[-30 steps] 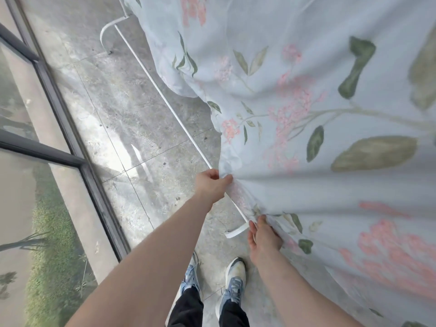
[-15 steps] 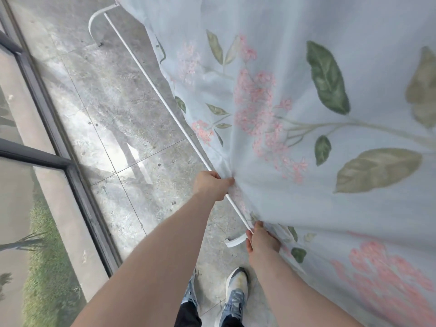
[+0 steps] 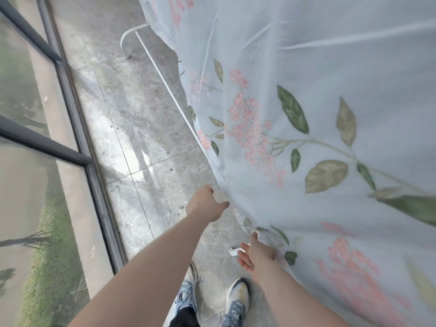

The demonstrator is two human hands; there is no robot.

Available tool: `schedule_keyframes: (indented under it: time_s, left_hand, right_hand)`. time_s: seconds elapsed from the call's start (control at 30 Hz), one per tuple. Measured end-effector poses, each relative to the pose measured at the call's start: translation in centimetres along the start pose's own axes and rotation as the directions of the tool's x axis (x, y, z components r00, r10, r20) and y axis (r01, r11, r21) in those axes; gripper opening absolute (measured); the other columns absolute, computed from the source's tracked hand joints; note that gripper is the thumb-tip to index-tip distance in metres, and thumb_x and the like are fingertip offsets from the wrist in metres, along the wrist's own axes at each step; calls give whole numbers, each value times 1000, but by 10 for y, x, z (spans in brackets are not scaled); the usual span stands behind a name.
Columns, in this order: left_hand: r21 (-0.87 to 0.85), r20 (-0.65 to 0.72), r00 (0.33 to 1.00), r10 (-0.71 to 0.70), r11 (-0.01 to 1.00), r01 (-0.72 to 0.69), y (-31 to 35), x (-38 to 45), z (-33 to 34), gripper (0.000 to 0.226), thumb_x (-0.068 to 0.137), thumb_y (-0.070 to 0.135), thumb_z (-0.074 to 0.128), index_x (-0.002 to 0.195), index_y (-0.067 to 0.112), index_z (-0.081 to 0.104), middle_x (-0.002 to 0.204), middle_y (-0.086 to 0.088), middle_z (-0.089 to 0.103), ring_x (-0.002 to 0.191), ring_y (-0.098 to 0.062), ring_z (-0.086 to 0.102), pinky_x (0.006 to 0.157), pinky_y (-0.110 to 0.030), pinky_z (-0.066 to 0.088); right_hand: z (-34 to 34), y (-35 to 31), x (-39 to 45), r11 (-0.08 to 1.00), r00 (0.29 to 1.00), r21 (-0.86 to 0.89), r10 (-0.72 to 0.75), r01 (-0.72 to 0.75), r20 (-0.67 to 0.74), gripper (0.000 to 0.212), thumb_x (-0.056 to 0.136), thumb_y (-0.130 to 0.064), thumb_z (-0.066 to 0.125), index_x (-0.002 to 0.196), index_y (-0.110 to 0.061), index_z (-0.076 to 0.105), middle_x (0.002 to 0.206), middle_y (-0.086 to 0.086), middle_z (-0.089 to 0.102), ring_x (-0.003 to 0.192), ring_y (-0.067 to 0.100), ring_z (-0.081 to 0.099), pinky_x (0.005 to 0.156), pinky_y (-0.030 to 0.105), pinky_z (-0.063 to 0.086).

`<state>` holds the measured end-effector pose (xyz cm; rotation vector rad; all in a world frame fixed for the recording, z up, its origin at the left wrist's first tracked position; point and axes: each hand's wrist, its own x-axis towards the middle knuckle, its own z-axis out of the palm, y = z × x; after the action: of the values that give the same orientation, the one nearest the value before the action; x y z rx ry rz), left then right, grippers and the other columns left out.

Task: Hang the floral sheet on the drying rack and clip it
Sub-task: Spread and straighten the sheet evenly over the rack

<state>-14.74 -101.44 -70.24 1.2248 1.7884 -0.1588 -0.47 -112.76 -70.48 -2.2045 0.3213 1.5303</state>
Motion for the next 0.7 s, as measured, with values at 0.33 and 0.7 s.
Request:
schedule_keyframes:
  time_s: [0.33,0.7]
  left_hand:
    - [-84,-92,993,69,994,-77,-30,-166,-103,51,90,24,68,139,26,57,140,9,61,101,-13,63,83,-27,49]
    - [-475,-315,945,85,848,-235,23,-384,-198,29,93,24,69,121,30,66,106,-3,69,41,-3,53,42,-18,41]
  right_hand:
    - [-66,-27,-170,542,706,-467,-628,698,327,34,99,-33,63,132,-29,59,126,-18,62,94,-3,63,94,32,52]
    - [-147,-55,-349,296,496,-417,-683,859,537,49,98,-30,64,145,-32,51,147,-10,51,130,11,54,98,25,41]
